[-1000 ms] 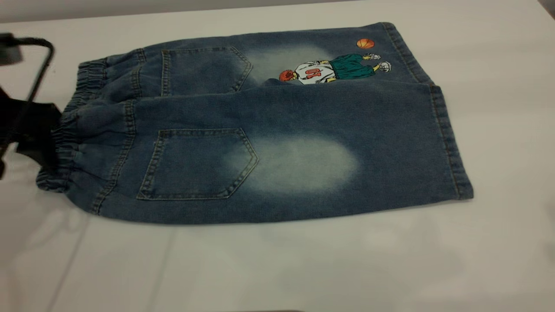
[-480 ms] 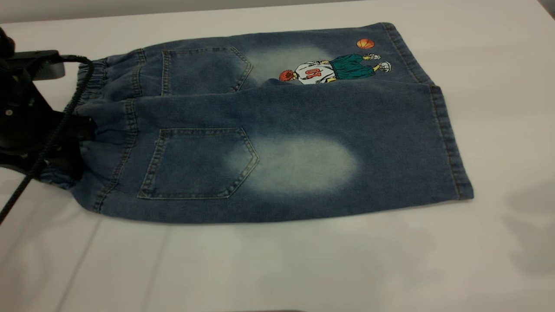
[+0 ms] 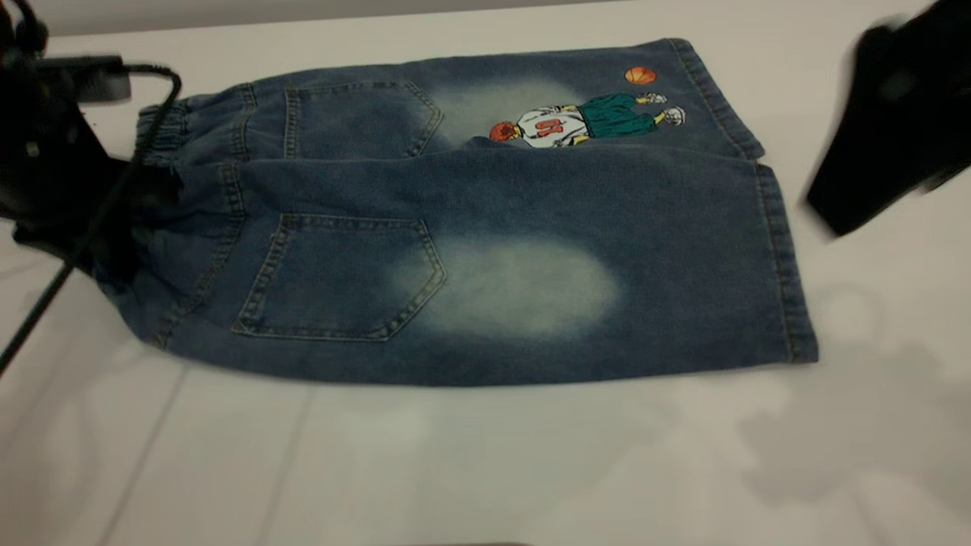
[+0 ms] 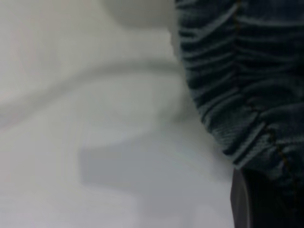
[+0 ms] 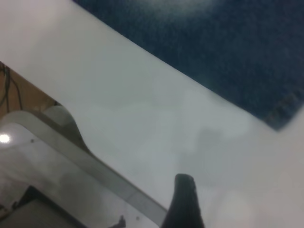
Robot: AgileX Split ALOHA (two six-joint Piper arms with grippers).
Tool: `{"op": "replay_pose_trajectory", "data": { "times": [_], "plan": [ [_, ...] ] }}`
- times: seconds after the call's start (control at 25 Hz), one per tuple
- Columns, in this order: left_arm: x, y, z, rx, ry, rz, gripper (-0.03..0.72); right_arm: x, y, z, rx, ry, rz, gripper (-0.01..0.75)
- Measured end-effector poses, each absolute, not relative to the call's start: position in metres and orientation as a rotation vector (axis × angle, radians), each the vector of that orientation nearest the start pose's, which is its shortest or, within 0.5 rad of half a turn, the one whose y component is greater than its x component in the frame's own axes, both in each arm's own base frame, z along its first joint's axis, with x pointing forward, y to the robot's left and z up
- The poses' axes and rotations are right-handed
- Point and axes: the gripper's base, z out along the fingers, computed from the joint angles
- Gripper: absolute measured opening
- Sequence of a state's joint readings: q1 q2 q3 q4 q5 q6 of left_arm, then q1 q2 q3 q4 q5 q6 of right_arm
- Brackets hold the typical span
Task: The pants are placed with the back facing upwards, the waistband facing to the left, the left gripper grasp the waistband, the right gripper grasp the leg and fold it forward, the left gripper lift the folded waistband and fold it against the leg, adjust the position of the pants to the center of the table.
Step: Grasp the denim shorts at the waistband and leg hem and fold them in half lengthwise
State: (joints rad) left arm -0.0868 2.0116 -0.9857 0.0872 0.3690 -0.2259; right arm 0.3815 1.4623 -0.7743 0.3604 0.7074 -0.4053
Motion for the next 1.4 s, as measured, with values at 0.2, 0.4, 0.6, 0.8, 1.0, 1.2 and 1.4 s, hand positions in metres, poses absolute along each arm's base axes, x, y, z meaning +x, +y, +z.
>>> {"op": "replay_pose_trajectory", "data": {
  "times": [0.2, 0.4, 0.6, 0.8, 1.0, 1.2, 1.4],
  "plan": [
    [0.353, -0.027, 0.119, -0.077, 2.851, 0.011, 0.084, 0.244, 0.126, 0.155, -0.802, 2.799, 0.316, 0.507],
    [0.353, -0.027, 0.13, -0.087, 2.846, 0.007, 0.084, 0.252, 0.128, 0.113, -0.8, 2.893, 0.279, 0.507],
    [0.353, -0.029, 0.13, -0.099, 2.847, -0.018, 0.084, 0.255, 0.128, 0.088, -0.792, 2.94, 0.252, 0.507],
    [0.353, -0.029, 0.13, -0.095, 2.848, -0.023, 0.084, 0.26, 0.128, 0.072, -0.777, 2.927, 0.22, 0.505],
    [0.353, -0.029, 0.13, -0.096, 2.848, -0.023, 0.084, 0.261, 0.134, 0.06, -0.801, 2.905, 0.197, 0.485],
    [0.353, -0.029, 0.13, -0.095, 2.845, -0.023, 0.084, 0.26, 0.143, 0.051, -0.871, 2.857, 0.176, 0.479],
    [0.353, -0.029, 0.13, -0.096, 2.845, -0.024, 0.084, 0.262, 0.144, 0.049, -0.882, 2.835, 0.163, 0.339]
  ]
}}
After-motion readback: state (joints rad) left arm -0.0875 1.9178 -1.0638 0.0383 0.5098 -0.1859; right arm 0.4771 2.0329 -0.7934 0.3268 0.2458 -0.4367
